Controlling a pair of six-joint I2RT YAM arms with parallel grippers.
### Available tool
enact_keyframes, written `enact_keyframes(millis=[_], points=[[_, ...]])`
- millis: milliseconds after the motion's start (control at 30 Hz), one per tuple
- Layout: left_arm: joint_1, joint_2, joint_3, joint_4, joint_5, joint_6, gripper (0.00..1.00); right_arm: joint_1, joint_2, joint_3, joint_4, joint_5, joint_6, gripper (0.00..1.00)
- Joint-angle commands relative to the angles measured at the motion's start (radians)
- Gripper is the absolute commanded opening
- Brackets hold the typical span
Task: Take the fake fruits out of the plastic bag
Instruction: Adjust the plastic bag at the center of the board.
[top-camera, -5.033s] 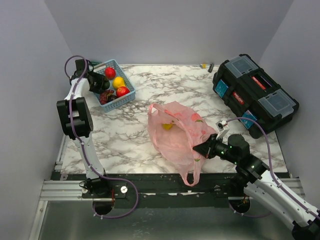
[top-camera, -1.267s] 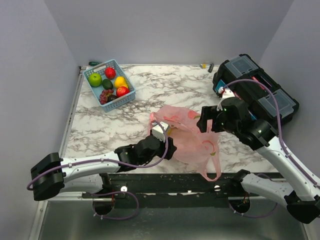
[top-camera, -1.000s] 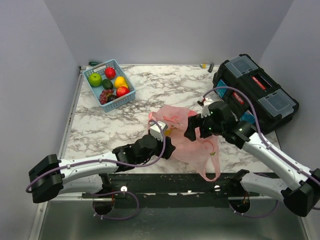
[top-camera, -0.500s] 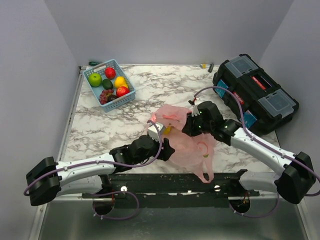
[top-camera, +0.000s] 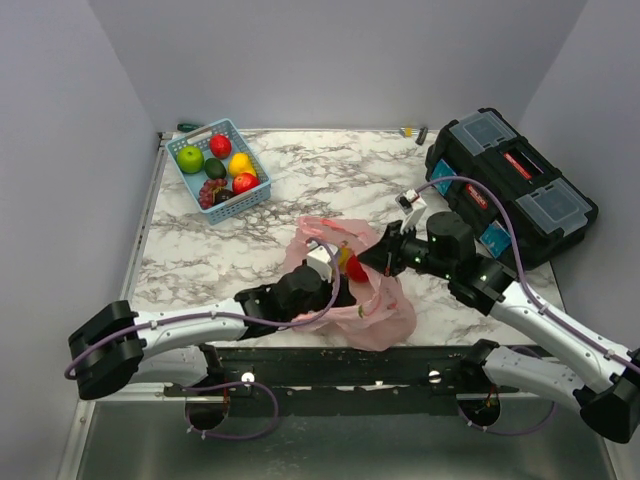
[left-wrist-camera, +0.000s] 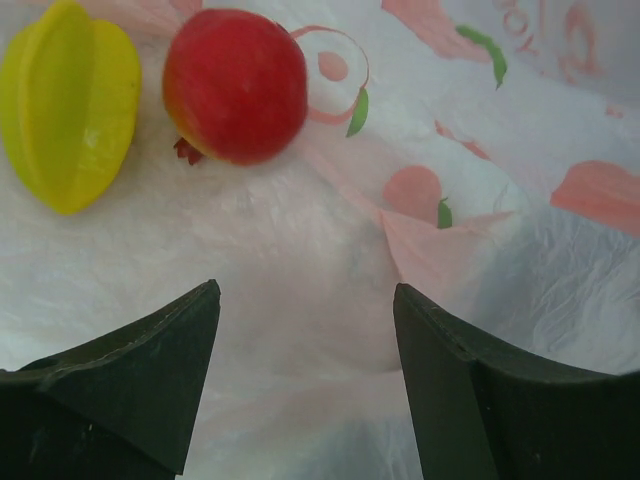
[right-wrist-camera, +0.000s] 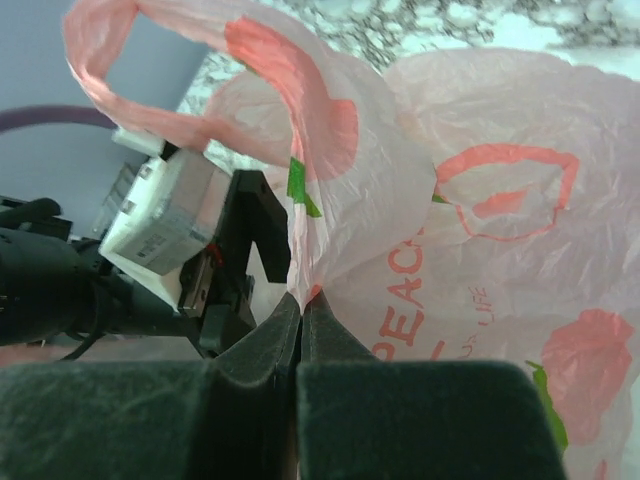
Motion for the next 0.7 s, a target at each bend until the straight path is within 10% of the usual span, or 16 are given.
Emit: enact_keyframes(millis=[0, 667], points=[[0.020, 0.101, 0.085, 0.008, -0.022, 0.004, 0.70, 0.004, -0.023, -0.064, -0.036, 0.045, 0.017, 0.01], [0.075, 0.535, 0.447, -0.046, -0.014, 0.078, 0.82, 0.004, -0.101, -0.160, -0.137, 0.154, 0.000, 0.01]])
